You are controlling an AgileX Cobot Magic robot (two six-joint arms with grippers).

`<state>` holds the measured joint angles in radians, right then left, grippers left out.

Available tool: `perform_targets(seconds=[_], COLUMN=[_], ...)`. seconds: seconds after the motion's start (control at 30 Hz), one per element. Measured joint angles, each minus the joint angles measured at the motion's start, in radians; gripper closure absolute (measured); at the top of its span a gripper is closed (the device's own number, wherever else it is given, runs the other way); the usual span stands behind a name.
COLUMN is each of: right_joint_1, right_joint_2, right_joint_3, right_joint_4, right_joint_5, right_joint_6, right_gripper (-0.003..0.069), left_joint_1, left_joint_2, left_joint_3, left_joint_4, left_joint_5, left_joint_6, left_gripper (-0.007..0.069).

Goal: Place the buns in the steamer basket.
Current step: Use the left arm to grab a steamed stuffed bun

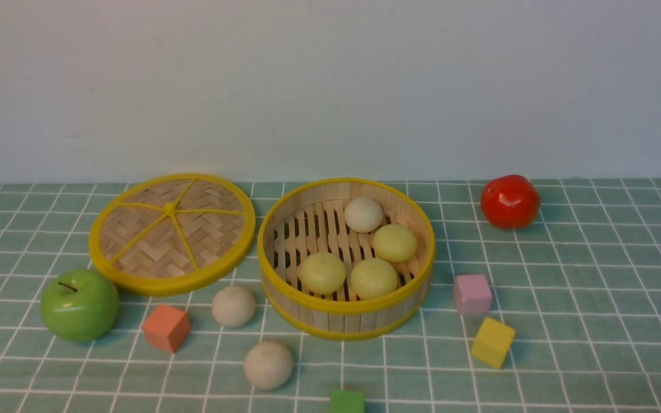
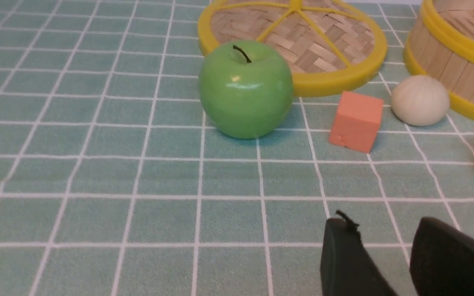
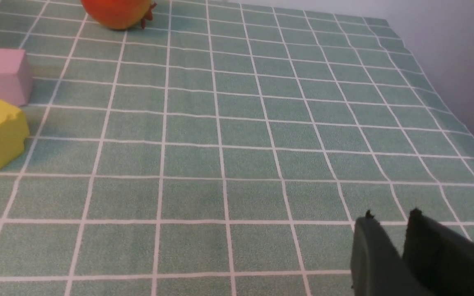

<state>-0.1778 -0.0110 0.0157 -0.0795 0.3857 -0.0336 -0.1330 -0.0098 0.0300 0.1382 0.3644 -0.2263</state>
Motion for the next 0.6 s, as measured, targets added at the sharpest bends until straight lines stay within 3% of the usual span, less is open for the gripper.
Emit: perform_targets(seconds=[0.3, 0.47, 0.6], right_joint_1=[0.0, 0.0, 0.0], right_joint_2=[0.0, 0.0, 0.0], right_joint_3=[0.0, 0.0, 0.0], right_joint_4=[0.0, 0.0, 0.0], right_joint_5=[0.0, 0.0, 0.0], right_joint_6=[0.0, 0.0, 0.0], right_gripper=[0.0518, 0.0512, 0.0508], left_joint_1=[0.0, 0.0, 0.0], left_joint_2=[0.0, 0.0, 0.096], left_joint_3=[0.0, -0.006, -0.144], left_joint_4=[-0.029, -0.079, -0.1], left_joint_5=[-0.376, -0.695, -0.696], left_joint_6=[-0.074, -0.154, -0.209], left_gripper=[0.0386, 0.0386, 0.0386])
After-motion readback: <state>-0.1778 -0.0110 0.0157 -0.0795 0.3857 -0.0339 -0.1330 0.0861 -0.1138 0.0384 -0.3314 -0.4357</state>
